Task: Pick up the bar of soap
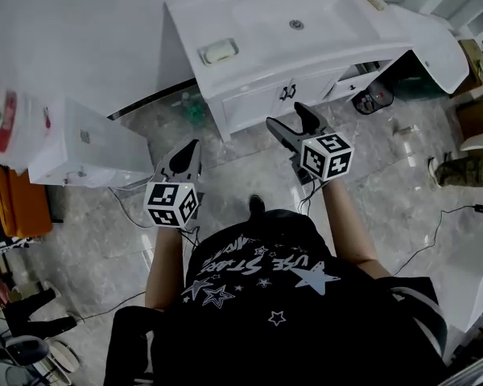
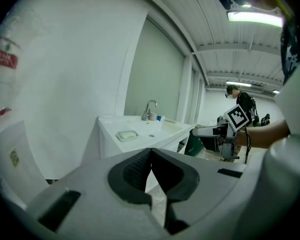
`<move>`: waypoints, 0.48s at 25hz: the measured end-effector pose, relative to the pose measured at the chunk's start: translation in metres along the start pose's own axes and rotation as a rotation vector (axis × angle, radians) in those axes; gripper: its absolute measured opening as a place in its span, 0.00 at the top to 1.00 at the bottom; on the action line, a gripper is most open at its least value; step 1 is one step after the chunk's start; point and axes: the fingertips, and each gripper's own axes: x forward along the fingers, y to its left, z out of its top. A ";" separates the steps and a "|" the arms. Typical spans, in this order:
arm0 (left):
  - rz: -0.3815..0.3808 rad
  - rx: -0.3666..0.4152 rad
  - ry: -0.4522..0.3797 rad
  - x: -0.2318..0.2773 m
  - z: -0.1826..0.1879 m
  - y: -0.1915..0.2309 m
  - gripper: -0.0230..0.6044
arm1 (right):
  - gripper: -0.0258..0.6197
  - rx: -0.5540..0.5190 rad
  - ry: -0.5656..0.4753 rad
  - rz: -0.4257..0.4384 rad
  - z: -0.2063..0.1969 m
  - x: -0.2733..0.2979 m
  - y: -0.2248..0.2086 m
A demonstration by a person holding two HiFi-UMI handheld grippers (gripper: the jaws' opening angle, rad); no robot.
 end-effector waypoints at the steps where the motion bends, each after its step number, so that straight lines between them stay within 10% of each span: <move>1: 0.009 0.001 -0.001 0.008 0.004 0.002 0.95 | 0.36 -0.003 0.003 0.009 0.004 0.007 -0.007; 12: 0.087 -0.017 0.024 0.043 0.020 0.017 0.95 | 0.37 0.000 0.044 0.103 0.022 0.055 -0.039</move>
